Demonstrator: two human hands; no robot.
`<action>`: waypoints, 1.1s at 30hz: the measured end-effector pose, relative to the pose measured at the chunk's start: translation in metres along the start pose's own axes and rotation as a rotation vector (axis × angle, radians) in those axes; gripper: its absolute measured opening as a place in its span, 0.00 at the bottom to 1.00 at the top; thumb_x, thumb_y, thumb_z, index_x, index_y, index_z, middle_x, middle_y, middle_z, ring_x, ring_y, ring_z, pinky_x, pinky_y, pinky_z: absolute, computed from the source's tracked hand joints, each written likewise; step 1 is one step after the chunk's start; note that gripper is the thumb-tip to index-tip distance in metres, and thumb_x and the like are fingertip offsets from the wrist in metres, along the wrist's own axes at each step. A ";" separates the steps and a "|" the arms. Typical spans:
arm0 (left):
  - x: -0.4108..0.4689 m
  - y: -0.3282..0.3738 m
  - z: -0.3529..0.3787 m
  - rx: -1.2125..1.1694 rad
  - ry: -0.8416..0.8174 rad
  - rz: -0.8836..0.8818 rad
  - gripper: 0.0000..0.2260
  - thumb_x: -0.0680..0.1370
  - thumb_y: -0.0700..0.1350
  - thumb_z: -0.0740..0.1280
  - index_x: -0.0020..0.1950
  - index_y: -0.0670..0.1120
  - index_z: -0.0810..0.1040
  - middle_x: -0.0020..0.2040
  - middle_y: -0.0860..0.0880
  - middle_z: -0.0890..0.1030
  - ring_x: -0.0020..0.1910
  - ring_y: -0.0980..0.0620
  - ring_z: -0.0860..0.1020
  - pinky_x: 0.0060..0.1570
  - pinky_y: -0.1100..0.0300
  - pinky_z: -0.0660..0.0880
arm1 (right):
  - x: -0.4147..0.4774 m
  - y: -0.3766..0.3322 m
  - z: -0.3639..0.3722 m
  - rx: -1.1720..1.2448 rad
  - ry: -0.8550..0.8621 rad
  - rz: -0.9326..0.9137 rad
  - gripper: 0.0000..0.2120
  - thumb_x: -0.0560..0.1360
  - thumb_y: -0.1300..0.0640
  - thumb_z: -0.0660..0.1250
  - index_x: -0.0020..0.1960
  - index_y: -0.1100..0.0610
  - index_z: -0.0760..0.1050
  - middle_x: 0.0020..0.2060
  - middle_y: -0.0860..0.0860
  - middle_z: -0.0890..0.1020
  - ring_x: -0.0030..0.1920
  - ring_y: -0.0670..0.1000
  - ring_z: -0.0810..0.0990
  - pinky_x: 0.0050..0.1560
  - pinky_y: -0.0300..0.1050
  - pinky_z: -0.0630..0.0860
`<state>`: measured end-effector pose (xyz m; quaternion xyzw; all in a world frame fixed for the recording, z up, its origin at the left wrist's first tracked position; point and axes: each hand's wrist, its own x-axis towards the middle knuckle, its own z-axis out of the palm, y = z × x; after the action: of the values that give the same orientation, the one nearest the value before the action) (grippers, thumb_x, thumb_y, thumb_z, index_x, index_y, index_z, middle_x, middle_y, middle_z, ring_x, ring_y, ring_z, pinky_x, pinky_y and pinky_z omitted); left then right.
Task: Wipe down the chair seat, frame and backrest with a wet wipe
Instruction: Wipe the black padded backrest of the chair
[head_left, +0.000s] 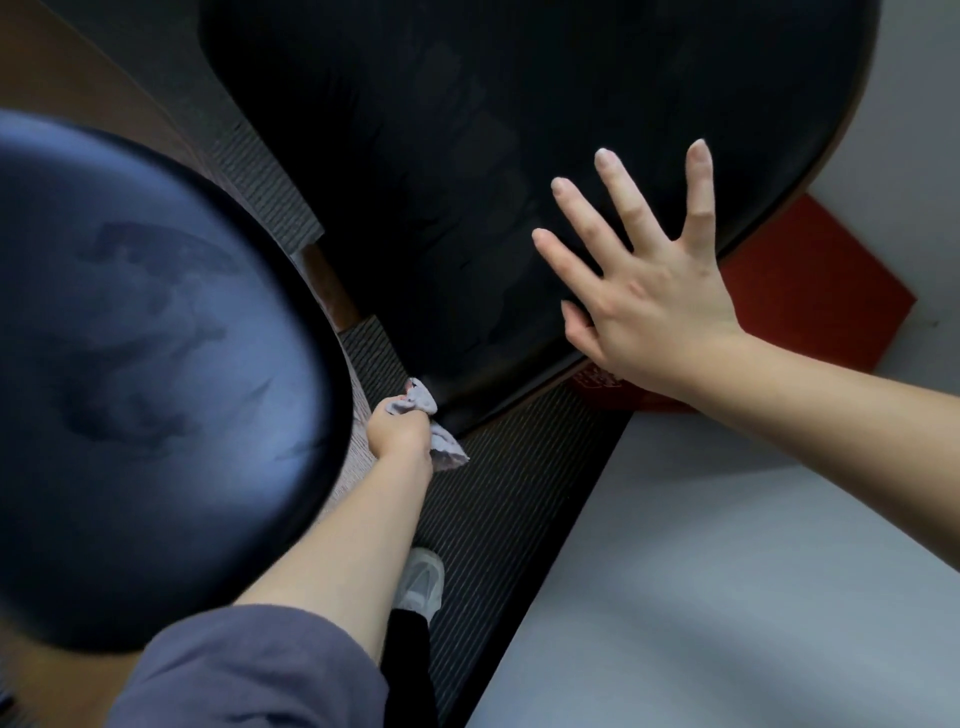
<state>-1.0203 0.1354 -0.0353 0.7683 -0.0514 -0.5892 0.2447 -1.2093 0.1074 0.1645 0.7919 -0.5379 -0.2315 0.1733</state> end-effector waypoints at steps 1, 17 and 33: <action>0.005 0.008 0.001 -0.060 -0.009 -0.038 0.14 0.79 0.36 0.61 0.35 0.50 0.72 0.35 0.48 0.76 0.21 0.54 0.71 0.21 0.64 0.66 | 0.000 0.000 -0.001 -0.004 -0.016 -0.002 0.26 0.80 0.46 0.51 0.75 0.54 0.62 0.76 0.59 0.57 0.76 0.66 0.48 0.65 0.75 0.36; -0.045 0.137 -0.057 -0.272 -0.514 0.081 0.07 0.78 0.32 0.61 0.50 0.41 0.76 0.46 0.46 0.80 0.47 0.52 0.80 0.48 0.58 0.77 | 0.066 -0.034 -0.057 1.179 -0.309 0.248 0.23 0.78 0.52 0.63 0.72 0.53 0.67 0.70 0.48 0.71 0.70 0.47 0.68 0.70 0.48 0.67; -0.034 0.291 -0.040 0.107 -0.464 0.417 0.16 0.77 0.42 0.69 0.64 0.52 0.77 0.62 0.54 0.78 0.60 0.57 0.75 0.62 0.59 0.71 | 0.300 0.058 -0.118 0.994 0.350 0.175 0.10 0.71 0.63 0.67 0.51 0.54 0.80 0.45 0.49 0.78 0.46 0.46 0.77 0.48 0.38 0.74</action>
<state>-0.9324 -0.0942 0.1290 0.5981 -0.2933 -0.6822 0.3014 -1.0948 -0.1905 0.2389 0.7574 -0.6098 0.2020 -0.1172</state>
